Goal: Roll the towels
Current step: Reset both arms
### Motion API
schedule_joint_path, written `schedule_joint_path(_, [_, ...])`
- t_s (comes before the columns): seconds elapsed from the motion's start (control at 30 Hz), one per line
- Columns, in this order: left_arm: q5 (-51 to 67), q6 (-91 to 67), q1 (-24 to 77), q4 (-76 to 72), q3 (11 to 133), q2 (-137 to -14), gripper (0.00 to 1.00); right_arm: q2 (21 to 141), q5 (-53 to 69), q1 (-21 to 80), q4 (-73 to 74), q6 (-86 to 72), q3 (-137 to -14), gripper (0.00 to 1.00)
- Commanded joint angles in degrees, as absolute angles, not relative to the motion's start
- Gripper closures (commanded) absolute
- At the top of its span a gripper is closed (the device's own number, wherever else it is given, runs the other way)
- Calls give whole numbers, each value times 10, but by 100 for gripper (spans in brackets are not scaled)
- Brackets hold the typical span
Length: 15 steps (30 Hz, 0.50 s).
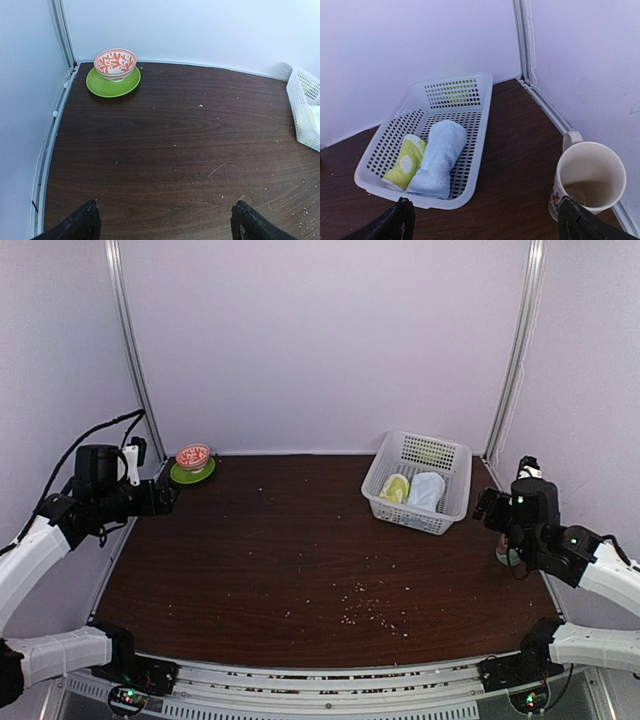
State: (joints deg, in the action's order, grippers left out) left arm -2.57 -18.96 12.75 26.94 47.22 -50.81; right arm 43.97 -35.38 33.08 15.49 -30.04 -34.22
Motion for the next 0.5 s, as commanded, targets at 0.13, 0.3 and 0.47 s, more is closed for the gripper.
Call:
schedule_joint_path(0.13, [-37, -191, 127, 234, 466, -493, 7, 363, -221, 329, 24, -237, -347, 0])
schedule_joint_path(0.3, [0, -193, 127, 211, 455, -483, 7, 362, -331, 329, 7, -218, -324, 0])
schedule_joint_path(0.47, [-36, -210, 127, 198, 444, -473, 7, 344, -327, 329, -28, -227, -293, 0])
